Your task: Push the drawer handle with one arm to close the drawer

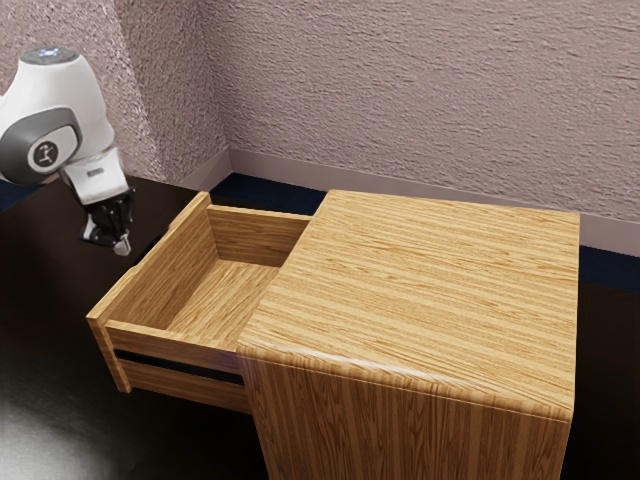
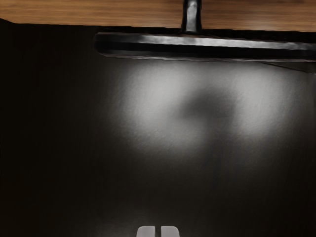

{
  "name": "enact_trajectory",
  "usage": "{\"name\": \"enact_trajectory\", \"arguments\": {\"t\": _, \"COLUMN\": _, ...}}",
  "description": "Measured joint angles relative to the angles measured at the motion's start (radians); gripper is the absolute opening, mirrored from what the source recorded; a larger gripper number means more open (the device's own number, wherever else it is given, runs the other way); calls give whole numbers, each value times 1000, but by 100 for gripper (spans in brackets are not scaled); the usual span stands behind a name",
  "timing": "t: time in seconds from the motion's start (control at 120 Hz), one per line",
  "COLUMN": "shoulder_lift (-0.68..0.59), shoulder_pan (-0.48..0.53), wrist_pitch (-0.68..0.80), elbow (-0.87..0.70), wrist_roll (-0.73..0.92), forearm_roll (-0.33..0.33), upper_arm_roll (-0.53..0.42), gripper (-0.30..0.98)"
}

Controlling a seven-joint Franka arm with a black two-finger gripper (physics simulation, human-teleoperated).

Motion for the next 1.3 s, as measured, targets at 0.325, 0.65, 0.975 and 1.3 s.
{"name": "enact_trajectory", "arguments": {"t": 0.325, "shoulder_lift": -8, "shoulder_pan": -40, "wrist_pitch": -3, "elbow": -11, "wrist_roll": 100, "forearm_roll": 23, "upper_arm_roll": -21, "gripper": -10}}
{"name": "enact_trajectory", "arguments": {"t": 0.65, "shoulder_lift": -11, "shoulder_pan": -58, "wrist_pitch": -1, "elbow": -12, "wrist_roll": 159, "forearm_roll": -18, "upper_arm_roll": -40, "gripper": -10}}
{"name": "enact_trajectory", "arguments": {"t": 0.975, "shoulder_lift": -9, "shoulder_pan": -70, "wrist_pitch": 6, "elbow": -19, "wrist_roll": 194, "forearm_roll": -75, "upper_arm_roll": -74, "gripper": -10}}
{"name": "enact_trajectory", "arguments": {"t": 1.3, "shoulder_lift": -3, "shoulder_pan": -70, "wrist_pitch": 24, "elbow": -19, "wrist_roll": 210, "forearm_roll": -138, "upper_arm_roll": -122, "gripper": -10}}
